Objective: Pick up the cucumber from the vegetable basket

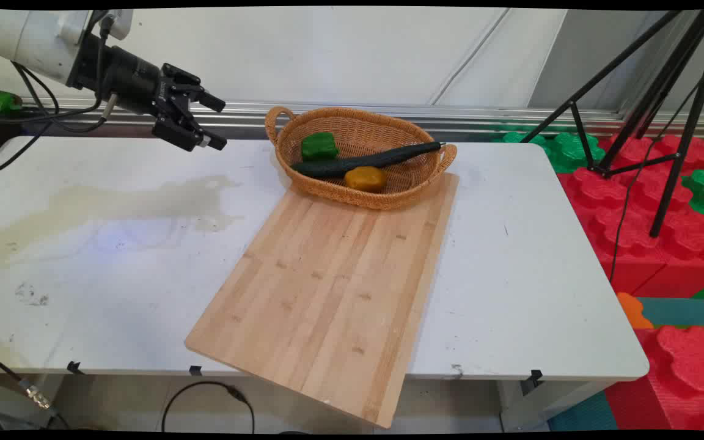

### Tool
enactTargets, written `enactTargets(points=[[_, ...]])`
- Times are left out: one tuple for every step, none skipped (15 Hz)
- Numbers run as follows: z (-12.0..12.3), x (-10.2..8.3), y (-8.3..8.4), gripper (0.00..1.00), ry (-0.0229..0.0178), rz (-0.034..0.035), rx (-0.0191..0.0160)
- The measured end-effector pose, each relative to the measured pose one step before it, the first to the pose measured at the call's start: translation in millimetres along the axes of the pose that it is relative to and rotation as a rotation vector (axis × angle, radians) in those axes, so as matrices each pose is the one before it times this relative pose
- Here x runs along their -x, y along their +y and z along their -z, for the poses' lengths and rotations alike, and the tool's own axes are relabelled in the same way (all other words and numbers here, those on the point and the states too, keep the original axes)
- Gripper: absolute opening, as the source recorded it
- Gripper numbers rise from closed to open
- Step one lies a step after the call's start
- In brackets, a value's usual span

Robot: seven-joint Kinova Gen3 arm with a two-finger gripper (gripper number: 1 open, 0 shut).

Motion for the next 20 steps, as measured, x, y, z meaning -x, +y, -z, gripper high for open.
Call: enactTargets(points=[[-1.00, -0.81, -0.84, 1.00, 0.00018, -0.00191, 0.00187], [-0.84, -0.64, -0.69, 1.00, -0.00003, -0.00182, 0.00167], [-1.10, -0.87, -0.93, 1.00, 0.00011, -0.00240, 0.00211], [-0.82, -0.64, -0.61, 1.00, 0.00036, -0.00224, 0.00114], [-1.49, -1.27, -0.89, 1.00, 0.00038, -0.00387, 0.00214], [-1.25, -1.01, -0.77, 1.00, 0.00094, -0.00252, 0.00146], [-2.41, -2.01, -1.03, 1.00, 0.00105, -0.00524, 0.00306], [-3.51, -2.81, -1.56, 1.00, 0.00201, -0.00823, 0.00385], [-4.25, -3.21, -1.68, 1.00, 0.00135, -0.00976, 0.00476], [-4.52, -3.14, -1.48, 1.00, -0.00027, -0.01104, 0.00478], [-5.74, -3.76, -2.16, 1.00, 0.00036, -0.01197, 0.00292], [-6.70, -4.32, -2.58, 1.00, 0.00099, -0.01080, 0.00200], [-6.14, -3.99, -2.25, 1.00, 0.00182, -0.00754, 0.00065], [-7.86, -4.68, -2.86, 1.00, 0.00280, -0.00656, -0.00026], [-8.20, -4.48, -2.79, 1.00, 0.00241, -0.00539, 0.00011], [-7.99, -3.71, -2.52, 1.00, 0.00089, -0.00487, 0.00068], [-9.70, -4.15, -3.10, 1.00, 0.00130, -0.00404, 0.00090], [-9.81, -3.65, -3.02, 1.00, 0.00031, -0.00398, 0.00057], [-8.78, -3.05, -2.70, 1.00, -0.00086, -0.00483, 0.00111], [-5.92, -1.83, -1.87, 1.00, -0.00123, -0.00283, 0.00029]])
